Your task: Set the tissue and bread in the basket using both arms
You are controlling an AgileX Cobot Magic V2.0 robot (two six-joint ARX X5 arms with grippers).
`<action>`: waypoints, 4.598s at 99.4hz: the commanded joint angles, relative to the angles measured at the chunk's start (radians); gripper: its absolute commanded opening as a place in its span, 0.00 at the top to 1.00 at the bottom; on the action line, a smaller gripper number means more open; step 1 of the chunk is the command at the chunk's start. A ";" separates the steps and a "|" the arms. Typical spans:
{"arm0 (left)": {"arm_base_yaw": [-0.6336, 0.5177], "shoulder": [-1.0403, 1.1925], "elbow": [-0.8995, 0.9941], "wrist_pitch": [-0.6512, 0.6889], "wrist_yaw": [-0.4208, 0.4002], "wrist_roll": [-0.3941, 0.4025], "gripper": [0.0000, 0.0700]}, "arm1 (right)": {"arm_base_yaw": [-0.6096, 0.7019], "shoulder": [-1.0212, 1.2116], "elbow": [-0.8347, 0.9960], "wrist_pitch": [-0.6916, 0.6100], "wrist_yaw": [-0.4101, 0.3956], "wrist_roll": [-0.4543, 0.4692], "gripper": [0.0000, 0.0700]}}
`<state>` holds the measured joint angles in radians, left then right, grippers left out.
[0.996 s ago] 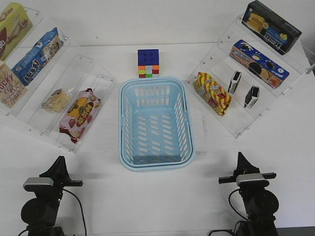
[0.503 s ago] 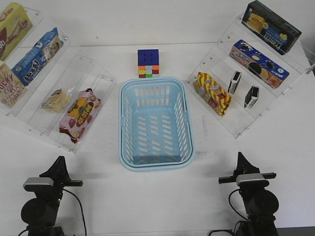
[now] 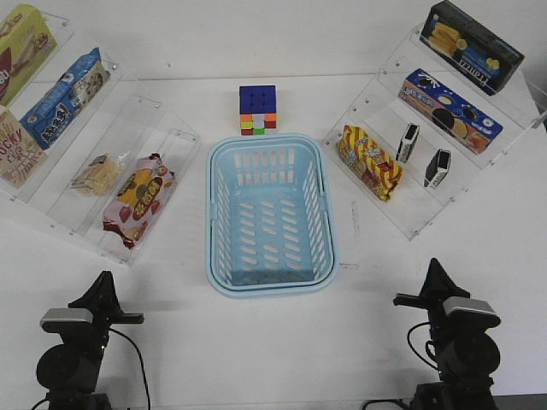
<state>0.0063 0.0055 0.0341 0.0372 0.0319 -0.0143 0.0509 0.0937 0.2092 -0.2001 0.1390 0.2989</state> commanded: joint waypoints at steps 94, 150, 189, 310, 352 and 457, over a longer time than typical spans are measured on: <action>0.002 -0.002 -0.020 0.010 0.002 0.002 1.00 | -0.150 1.384 0.938 -0.050 0.004 -0.191 0.45; 0.002 -0.002 -0.020 0.010 0.002 0.002 1.00 | -0.101 1.118 0.953 -0.032 -0.403 -0.114 1.00; 0.002 -0.002 -0.020 0.011 0.002 0.000 1.00 | 0.338 1.155 0.949 -0.078 -0.581 -0.211 0.80; 0.002 0.766 0.749 -0.217 -0.015 0.309 0.30 | 0.225 0.627 0.391 0.274 -0.273 -0.212 1.00; -0.002 1.202 0.993 -0.167 -0.122 0.505 0.15 | 0.225 0.627 0.391 0.266 -0.273 -0.209 1.00; -0.327 1.210 1.167 -0.100 0.607 0.047 0.98 | 0.225 0.628 0.391 0.267 -0.269 -0.209 1.00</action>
<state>-0.2661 1.1870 1.1942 -0.0620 0.6109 0.0803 0.2729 0.7155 0.5861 0.0570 -0.1314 0.0826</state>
